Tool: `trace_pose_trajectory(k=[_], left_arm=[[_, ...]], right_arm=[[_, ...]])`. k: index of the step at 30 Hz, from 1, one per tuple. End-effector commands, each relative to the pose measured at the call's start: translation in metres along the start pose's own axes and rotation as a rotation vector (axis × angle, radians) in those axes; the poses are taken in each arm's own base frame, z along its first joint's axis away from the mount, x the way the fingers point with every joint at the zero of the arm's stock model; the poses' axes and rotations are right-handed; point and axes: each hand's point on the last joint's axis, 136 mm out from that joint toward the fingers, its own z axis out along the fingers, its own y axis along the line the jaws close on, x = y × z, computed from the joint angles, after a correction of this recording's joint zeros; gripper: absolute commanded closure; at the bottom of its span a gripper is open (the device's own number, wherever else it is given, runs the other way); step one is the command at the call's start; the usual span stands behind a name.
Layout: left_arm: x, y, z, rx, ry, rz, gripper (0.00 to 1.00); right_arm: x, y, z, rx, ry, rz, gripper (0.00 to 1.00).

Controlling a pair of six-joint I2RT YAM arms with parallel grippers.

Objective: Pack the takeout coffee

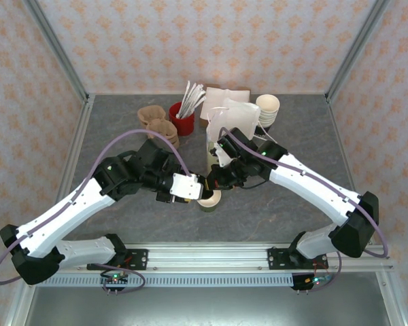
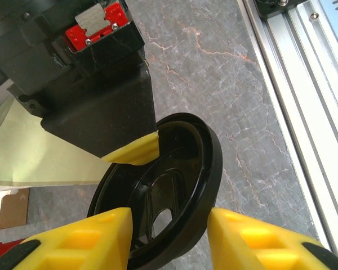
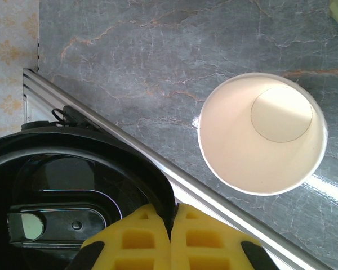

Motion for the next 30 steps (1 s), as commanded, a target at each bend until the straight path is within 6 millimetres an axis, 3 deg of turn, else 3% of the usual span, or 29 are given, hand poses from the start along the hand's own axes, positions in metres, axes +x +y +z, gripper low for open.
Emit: trace_pose_trajectory(k=[1, 16, 20, 24, 30], left_arm=[[0.004, 0.001, -0.003, -0.008, 0.035, 0.016, 0.64], [0.004, 0.003, -0.003, -0.028, 0.031, -0.019, 0.87], [0.001, 0.006, -0.004, -0.049, 0.006, -0.062, 0.9], [-0.008, 0.015, -0.004, -0.074, -0.028, -0.152, 0.94], [-0.012, 0.022, -0.002, -0.08, -0.039, -0.287, 0.97]], right_arm=[[-0.001, 0.006, -0.003, -0.015, 0.012, -0.016, 1.0], [-0.008, 0.006, -0.009, 0.007, -0.012, 0.003, 1.0], [-0.015, -0.008, -0.026, 0.095, -0.099, 0.043, 0.91], [-0.018, -0.012, -0.048, 0.121, -0.203, 0.049, 0.74], [-0.016, -0.027, -0.074, 0.209, -0.289, 0.059, 0.65]])
